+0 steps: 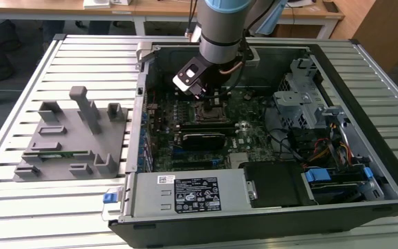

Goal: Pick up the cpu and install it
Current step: 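Install the first cpu locking lever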

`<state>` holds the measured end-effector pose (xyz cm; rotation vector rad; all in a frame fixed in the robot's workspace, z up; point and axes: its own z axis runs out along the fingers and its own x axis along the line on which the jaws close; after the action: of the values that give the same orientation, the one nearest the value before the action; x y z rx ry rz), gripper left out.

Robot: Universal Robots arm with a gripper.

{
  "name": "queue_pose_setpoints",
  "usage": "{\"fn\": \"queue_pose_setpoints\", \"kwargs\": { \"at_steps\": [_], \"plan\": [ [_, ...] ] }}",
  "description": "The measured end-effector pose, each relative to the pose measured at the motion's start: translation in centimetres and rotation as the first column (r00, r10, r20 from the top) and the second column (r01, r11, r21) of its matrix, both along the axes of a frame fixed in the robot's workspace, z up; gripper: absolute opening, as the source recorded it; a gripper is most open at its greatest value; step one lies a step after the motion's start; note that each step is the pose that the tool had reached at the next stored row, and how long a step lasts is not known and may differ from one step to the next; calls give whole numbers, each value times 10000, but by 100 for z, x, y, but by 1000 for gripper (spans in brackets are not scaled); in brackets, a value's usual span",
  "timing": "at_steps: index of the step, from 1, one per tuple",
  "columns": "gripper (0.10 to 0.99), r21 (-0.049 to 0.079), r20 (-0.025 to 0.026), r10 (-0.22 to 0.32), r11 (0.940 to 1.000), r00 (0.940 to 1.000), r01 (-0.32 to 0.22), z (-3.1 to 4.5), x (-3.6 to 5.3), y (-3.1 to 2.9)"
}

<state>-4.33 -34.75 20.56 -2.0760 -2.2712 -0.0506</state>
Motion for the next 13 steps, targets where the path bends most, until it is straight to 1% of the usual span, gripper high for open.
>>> {"fn": "queue_pose_setpoints", "kwargs": {
  "at_steps": [13],
  "plan": [
    [106,1,1,1,10000,10000,-1,27,1,0]
  ]
}}
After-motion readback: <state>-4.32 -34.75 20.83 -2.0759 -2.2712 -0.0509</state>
